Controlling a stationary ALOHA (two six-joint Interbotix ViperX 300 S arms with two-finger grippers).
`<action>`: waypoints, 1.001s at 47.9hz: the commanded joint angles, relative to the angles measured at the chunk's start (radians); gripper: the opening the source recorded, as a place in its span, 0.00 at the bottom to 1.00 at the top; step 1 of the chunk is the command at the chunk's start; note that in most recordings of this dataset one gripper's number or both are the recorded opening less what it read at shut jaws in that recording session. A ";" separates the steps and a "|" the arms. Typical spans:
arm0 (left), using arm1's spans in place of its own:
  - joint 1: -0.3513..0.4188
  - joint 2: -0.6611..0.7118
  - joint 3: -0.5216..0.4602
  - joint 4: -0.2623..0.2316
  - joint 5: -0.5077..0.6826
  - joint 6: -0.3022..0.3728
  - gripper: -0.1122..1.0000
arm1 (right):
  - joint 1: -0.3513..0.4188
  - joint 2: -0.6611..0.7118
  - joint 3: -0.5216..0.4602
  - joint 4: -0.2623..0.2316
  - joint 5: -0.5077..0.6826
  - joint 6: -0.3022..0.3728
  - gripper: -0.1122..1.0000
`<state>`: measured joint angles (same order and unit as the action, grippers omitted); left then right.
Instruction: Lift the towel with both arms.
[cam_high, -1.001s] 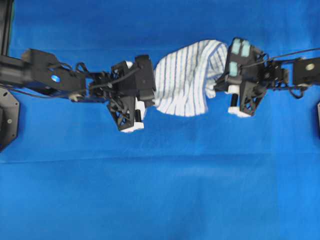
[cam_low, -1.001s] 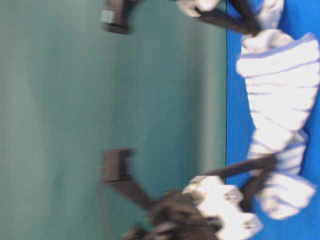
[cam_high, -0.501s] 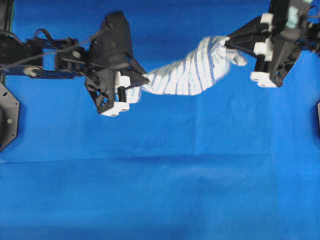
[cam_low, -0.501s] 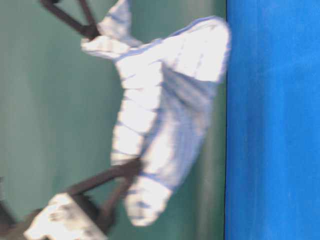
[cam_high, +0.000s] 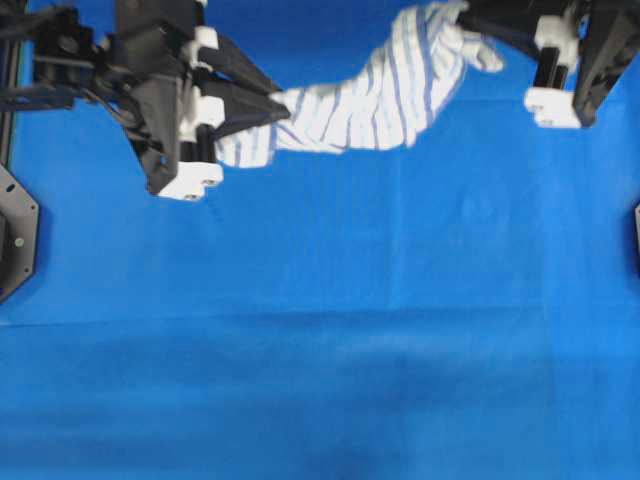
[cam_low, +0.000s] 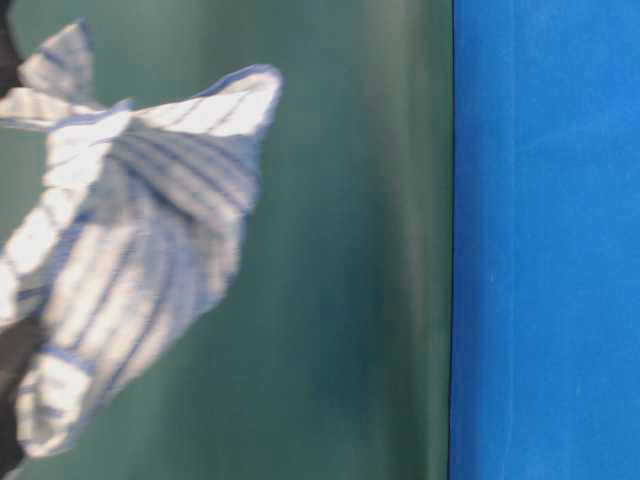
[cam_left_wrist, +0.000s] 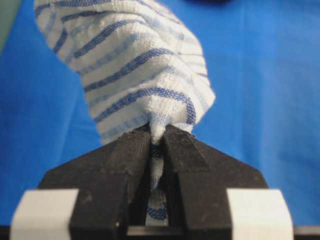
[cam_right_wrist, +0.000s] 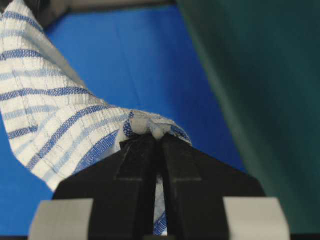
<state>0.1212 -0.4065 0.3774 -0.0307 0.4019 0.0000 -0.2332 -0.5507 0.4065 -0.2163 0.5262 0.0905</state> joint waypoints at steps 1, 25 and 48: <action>0.003 -0.026 -0.058 0.002 0.023 0.002 0.13 | -0.003 -0.014 -0.058 -0.002 0.009 -0.009 0.12; 0.003 -0.049 -0.080 0.003 0.037 0.005 0.13 | 0.008 -0.032 -0.084 0.006 0.029 -0.025 0.12; 0.003 -0.121 -0.026 0.003 -0.021 -0.002 0.92 | 0.008 -0.037 -0.083 0.002 0.029 -0.017 0.68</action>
<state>0.1227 -0.5093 0.3605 -0.0291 0.4019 -0.0046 -0.2270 -0.5768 0.3467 -0.2132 0.5614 0.0752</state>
